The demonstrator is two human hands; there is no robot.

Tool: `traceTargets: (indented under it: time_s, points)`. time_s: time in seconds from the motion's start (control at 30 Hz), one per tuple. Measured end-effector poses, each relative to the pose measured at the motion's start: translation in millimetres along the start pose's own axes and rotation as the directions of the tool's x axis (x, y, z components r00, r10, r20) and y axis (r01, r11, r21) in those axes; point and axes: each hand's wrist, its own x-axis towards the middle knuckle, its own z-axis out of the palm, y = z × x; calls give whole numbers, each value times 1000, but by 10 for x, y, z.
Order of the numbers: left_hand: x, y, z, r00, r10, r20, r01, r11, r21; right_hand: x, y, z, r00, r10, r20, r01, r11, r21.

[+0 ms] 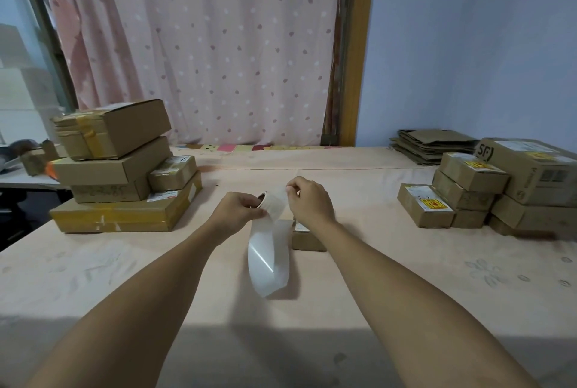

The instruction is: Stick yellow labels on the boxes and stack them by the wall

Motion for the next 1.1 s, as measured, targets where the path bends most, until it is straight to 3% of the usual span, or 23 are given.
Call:
traceTargets:
  time_s: [0.2,0.4,0.67,0.8,0.83,0.9,0.97,1.0,1.1]
  points:
    - [16,-206,-127,999,-41,-2,40,961,274,41,106,-50,977,209,-50,-193,956,221]
    - [-31,-478,-182,994,-76,-80,110,755,646,-27,250,-94,961,277,10,-273,939,209]
    - [26,-378,-53,989,-100,-111,149,619,771,-31,477,-204,918,395,47,-388,864,321]
    - [75,-229,55,988,65,-138,87,505,859,-46,529,-207,913,405,49,-389,828,403]
    - [86,-202,107,982,105,-158,81,523,848,-51,536,-212,913,405,42,-384,822,420]
    - [86,-84,229,974,86,-208,92,690,718,-55,557,-221,916,402,22,-367,813,451]
    - [111,90,363,979,-52,-196,125,916,382,-79,578,-228,920,392,16,-349,798,492]
    - [121,194,427,980,-121,-159,151,969,195,-94,584,-238,922,387,16,-340,790,511]
    - [159,416,592,972,-233,-33,227,966,-125,-123,615,-264,926,378,8,-326,785,527]
